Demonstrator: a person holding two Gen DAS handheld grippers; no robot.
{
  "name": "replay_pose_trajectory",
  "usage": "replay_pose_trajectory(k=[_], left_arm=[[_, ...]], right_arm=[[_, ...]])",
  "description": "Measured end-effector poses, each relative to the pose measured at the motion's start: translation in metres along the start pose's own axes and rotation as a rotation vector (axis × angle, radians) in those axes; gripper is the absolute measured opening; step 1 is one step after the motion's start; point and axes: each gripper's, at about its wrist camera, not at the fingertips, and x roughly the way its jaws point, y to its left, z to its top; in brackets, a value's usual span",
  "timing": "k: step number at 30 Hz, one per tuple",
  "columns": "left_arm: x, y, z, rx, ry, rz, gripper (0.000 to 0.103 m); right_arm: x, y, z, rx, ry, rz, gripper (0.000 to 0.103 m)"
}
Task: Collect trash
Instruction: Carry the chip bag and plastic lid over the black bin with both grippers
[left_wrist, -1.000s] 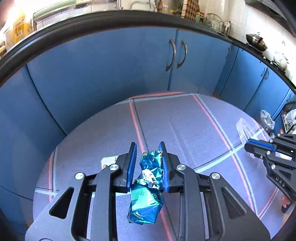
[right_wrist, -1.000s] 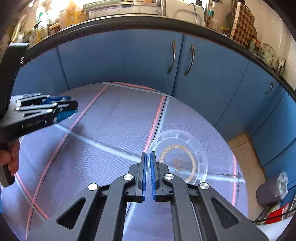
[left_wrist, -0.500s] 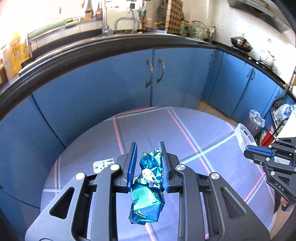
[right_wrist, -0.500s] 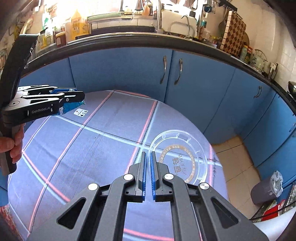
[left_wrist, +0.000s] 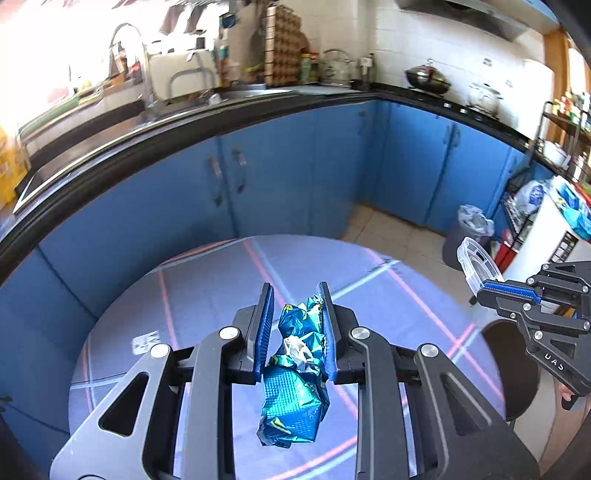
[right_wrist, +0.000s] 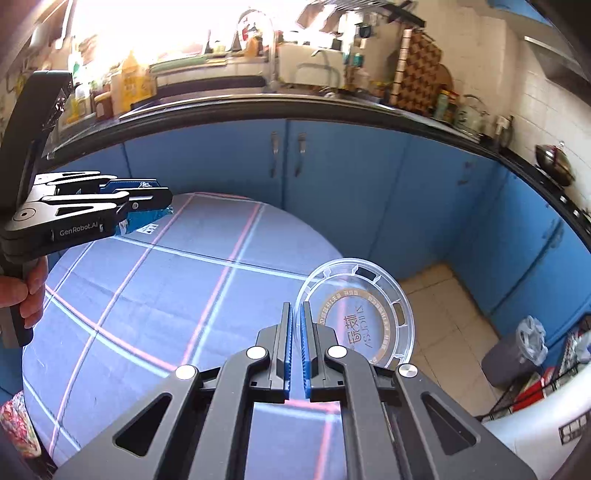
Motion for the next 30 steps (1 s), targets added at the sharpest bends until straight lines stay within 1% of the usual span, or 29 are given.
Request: replay_pose_trajectory(k=[9,14,18,20,23,27,30], left_arm=[[-0.011,-0.085,0.008,0.116,-0.014,-0.084,0.025],[-0.014,-0.126,0.011,0.173,-0.017,-0.124,0.025],[-0.013,-0.15,0.013,0.195,-0.011,-0.167,0.025],[-0.012,-0.168,0.015,0.194,0.001,-0.221,0.025],[-0.012,-0.191,0.016,0.203,0.001,-0.261,0.025],[-0.017,-0.223,0.018,0.252,-0.018,-0.286,0.025],[-0.018,-0.243,0.022,0.276,-0.022,-0.301,0.025]], right_arm=[[-0.052,-0.04,-0.034,0.058,-0.033,-0.062,0.005],[-0.071,-0.055,-0.05,0.079,-0.046,-0.086,0.005],[-0.084,-0.069,-0.061,0.104,-0.051,-0.108,0.005],[-0.092,-0.077,-0.068,0.12,-0.053,-0.126,0.005],[-0.102,-0.091,-0.078,0.143,-0.054,-0.157,0.005],[-0.111,-0.11,-0.095,0.17,-0.036,-0.173,0.005],[-0.119,-0.12,-0.105,0.193,-0.05,-0.206,0.006]])
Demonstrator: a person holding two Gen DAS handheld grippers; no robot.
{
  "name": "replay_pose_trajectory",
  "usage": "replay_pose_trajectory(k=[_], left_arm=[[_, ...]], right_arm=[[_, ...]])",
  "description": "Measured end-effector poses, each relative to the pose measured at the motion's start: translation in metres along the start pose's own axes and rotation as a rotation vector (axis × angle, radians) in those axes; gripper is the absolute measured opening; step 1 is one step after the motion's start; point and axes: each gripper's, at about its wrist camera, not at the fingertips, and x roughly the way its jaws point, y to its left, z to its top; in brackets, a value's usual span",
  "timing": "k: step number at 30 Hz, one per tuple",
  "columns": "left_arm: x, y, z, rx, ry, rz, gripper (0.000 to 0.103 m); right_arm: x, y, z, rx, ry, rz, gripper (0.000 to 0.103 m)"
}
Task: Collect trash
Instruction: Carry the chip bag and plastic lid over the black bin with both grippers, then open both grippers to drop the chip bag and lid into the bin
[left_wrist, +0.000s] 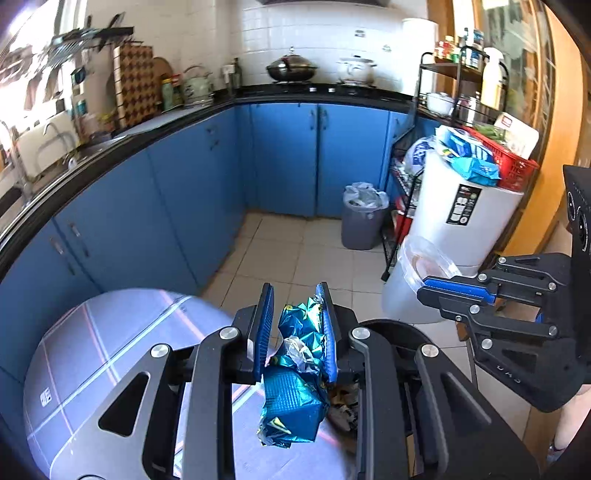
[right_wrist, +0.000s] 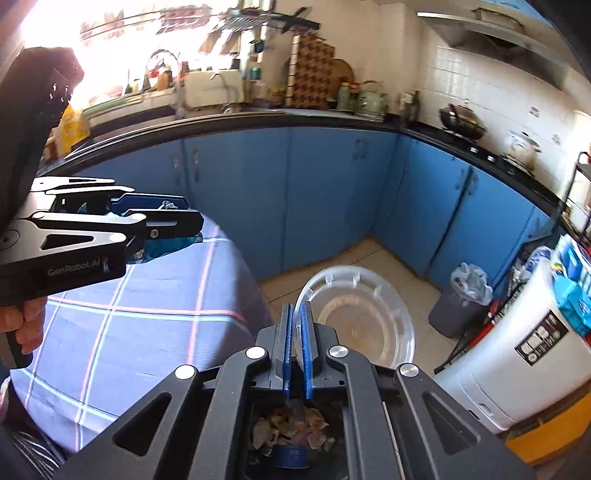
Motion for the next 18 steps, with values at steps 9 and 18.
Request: replay_pose_trajectory(k=[9,18], left_arm=[[0.017,-0.043,0.013,0.046,0.016,-0.04,0.027],[0.027,-0.079,0.022,0.089,0.02,-0.078,0.028]], right_arm=[[-0.015,-0.026,-0.018,0.01,-0.043,-0.114,0.096],[-0.025,-0.066,-0.035,0.067,-0.033,-0.281,0.096]])
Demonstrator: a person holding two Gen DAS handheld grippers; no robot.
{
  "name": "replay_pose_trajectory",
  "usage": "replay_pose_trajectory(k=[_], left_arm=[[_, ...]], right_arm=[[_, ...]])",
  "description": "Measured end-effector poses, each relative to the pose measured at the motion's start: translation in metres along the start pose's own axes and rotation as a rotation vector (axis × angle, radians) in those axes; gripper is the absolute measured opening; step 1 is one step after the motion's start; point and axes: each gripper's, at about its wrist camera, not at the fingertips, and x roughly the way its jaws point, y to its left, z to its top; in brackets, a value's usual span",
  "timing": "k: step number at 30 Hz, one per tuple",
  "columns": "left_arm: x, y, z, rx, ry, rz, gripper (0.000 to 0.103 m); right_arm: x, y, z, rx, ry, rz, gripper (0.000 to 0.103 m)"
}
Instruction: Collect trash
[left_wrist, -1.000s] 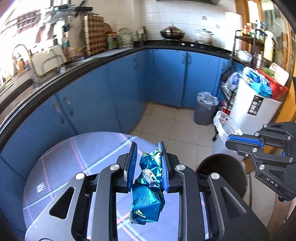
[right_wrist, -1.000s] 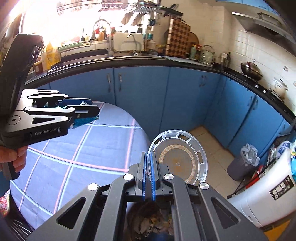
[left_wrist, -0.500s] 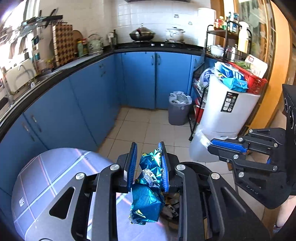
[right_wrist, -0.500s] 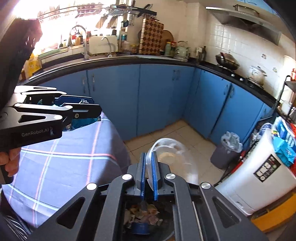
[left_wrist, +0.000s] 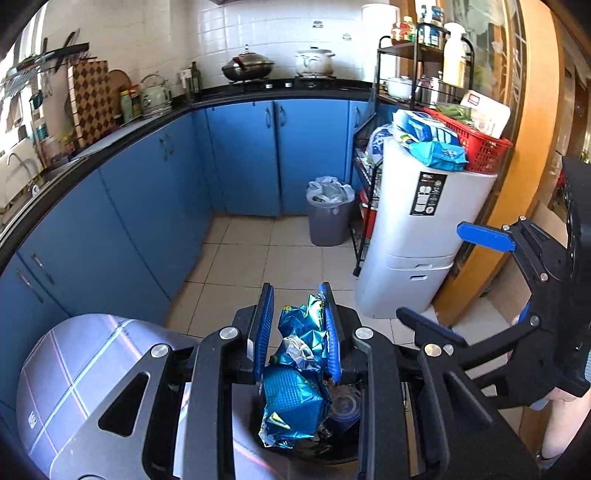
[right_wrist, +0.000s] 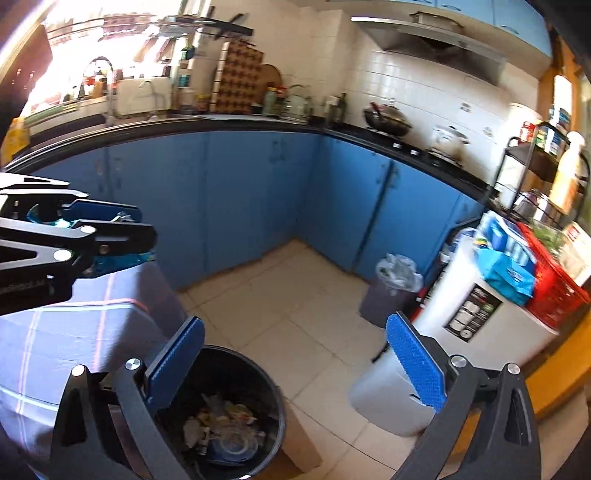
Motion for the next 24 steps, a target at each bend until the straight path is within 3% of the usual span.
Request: replay_pose_trajectory(k=[2,3,4,13,18,21,24], left_arm=[[0.004,-0.007,0.002,0.009,0.002,-0.001,0.048],[0.004,-0.008,0.003,0.009,-0.004,0.007,0.089],[0.002,-0.01,0.003,0.006,-0.032,0.02,0.098],[0.004,-0.004,0.005,-0.011,-0.031,0.075,0.099],[0.002,0.0,-0.003,-0.036,-0.016,0.036,0.099],[-0.009,-0.001,-0.01,-0.028,-0.05,0.112,0.099],[-0.009,-0.003,-0.013,-0.018,-0.024,0.166,0.1]], right_arm=[[-0.001,-0.008,-0.003,0.014,0.001,-0.008,0.096],[0.0,-0.01,-0.004,0.018,0.003,-0.012,0.096],[0.0,-0.012,-0.006,0.019,0.006,-0.016,0.096],[0.004,-0.011,-0.008,0.016,0.013,-0.023,0.096],[0.005,-0.011,-0.008,0.017,0.021,-0.016,0.096],[0.005,-0.01,-0.009,0.018,0.024,-0.009,0.096],[0.007,-0.011,-0.011,0.015,0.03,-0.011,0.096]])
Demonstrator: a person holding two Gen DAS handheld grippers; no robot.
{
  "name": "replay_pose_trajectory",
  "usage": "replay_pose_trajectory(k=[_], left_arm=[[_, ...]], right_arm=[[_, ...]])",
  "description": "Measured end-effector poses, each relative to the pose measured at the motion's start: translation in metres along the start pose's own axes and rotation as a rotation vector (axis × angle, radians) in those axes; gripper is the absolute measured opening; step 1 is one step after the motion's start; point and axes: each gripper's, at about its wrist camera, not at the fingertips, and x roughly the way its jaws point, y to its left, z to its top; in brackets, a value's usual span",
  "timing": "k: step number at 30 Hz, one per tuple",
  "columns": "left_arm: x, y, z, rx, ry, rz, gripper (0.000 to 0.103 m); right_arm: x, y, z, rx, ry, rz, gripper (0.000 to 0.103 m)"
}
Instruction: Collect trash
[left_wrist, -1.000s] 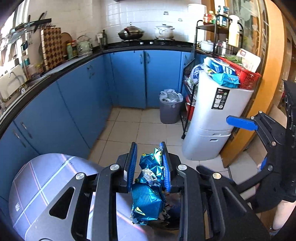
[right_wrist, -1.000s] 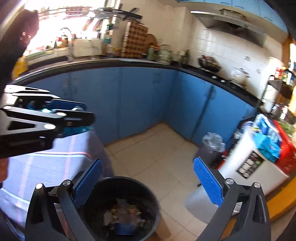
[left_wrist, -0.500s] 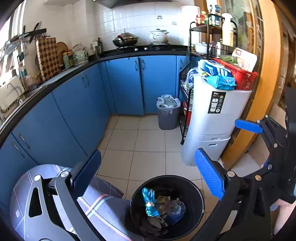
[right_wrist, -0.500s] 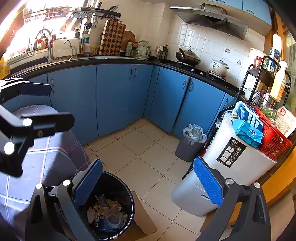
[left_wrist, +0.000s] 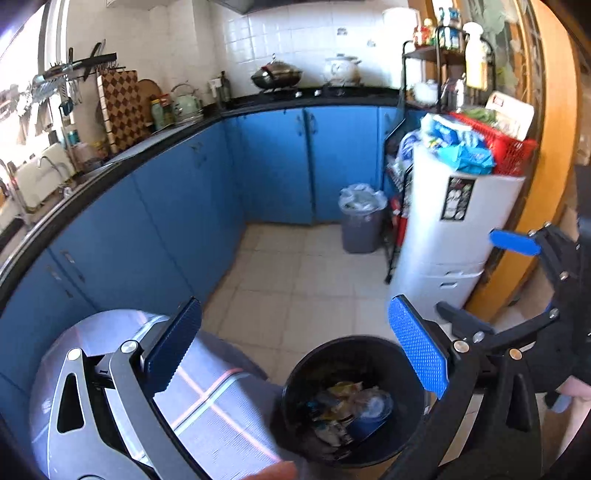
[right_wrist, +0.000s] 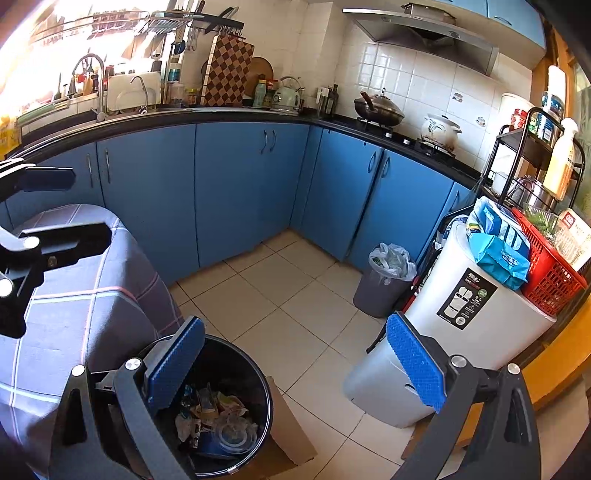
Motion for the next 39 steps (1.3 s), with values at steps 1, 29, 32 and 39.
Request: replay_pose_trajectory(k=[1,29,32,39], left_arm=[[0.0003,0.001,-0.0008,-0.008,0.009,-0.005,0.1],[-0.0071,0.0057,-0.0044,-0.023,0.024,-0.053,0.1],[-0.0072,0.0053,-0.004,-0.025,0.025,-0.054,0.1],[-0.0075,0.0049,-0.0039,-0.025,0.027,-0.054,0.1]], right_arm=[[0.0002,-0.0006,-0.0004,0.0,0.001,0.002,0.096],[-0.0023,0.0009,-0.0038,-0.011,0.002,0.004,0.096],[-0.0028,0.0007,-0.004,-0.012,0.001,0.005,0.096],[-0.0034,0.0018,-0.0028,-0.014,0.002,0.007,0.096]])
